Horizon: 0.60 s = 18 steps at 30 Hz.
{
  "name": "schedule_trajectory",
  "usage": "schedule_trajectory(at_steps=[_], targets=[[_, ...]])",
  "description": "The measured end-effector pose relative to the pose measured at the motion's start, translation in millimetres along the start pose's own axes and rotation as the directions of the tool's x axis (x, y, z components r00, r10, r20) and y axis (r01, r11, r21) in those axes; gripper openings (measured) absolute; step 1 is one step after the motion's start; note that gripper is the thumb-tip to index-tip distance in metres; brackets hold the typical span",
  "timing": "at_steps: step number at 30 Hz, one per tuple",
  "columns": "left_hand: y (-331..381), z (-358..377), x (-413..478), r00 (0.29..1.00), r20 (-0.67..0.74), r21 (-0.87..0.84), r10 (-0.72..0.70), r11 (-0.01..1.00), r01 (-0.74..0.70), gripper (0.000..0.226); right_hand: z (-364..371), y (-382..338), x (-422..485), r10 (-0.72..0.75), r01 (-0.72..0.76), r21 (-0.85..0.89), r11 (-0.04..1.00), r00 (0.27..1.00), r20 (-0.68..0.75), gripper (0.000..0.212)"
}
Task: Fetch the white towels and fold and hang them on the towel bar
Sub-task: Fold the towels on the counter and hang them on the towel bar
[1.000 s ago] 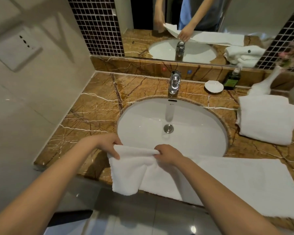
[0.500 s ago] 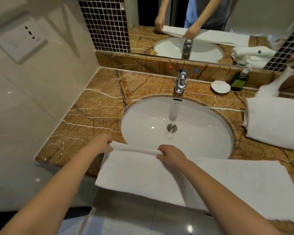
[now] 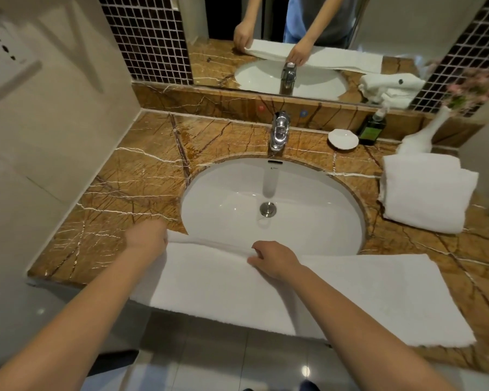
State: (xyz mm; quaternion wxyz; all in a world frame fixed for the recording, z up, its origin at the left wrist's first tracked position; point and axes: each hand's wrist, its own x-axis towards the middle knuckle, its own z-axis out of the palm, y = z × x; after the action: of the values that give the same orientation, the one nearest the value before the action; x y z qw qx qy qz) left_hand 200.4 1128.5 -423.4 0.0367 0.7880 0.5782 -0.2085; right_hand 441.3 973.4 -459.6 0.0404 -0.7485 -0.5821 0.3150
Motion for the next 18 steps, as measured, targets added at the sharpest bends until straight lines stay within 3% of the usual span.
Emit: schedule_trajectory(at_steps=[3,7,9,12,15,18], targets=[[20.7,-4.7,-13.5,0.988,-0.136,0.155,0.069,0.987,-0.047,0.024,-6.2,17.9,-10.1,0.033,-0.034,-0.026,0.999,0.999,-0.033,0.024],[69.9,9.4,-39.7,0.831,-0.372,0.077,0.414,0.906,-0.417,0.016,-16.7,60.0,-37.1,0.064,-0.065,0.000,0.998,0.972,-0.225,0.035],[101.6,18.0,-55.7,0.787,-0.328,-0.088,0.522,0.813,-0.576,0.029,-20.0,86.4,-55.4,0.045,-0.060,-0.034,0.998,0.935,-0.352,0.037],[139.7,30.5,-80.6,0.727,-0.275,-0.160,0.629,0.716,-0.680,0.058,-17.4,127.8,-84.1,0.046,-0.116,-0.092,0.989,0.832,-0.553,0.038],[157.2,48.6,-91.6,0.763,-0.202,-0.156,0.614,0.749,-0.644,0.090,-4.0,161.3,-110.4,0.194,-0.266,-0.037,0.963,0.785,-0.588,0.049],[157.1,71.0,-96.6,0.819,-0.156,-0.130,0.552,0.811,-0.571,0.092,10.8,182.3,-125.8,0.262,-0.353,-0.062,0.933,0.789,-0.556,0.064]])
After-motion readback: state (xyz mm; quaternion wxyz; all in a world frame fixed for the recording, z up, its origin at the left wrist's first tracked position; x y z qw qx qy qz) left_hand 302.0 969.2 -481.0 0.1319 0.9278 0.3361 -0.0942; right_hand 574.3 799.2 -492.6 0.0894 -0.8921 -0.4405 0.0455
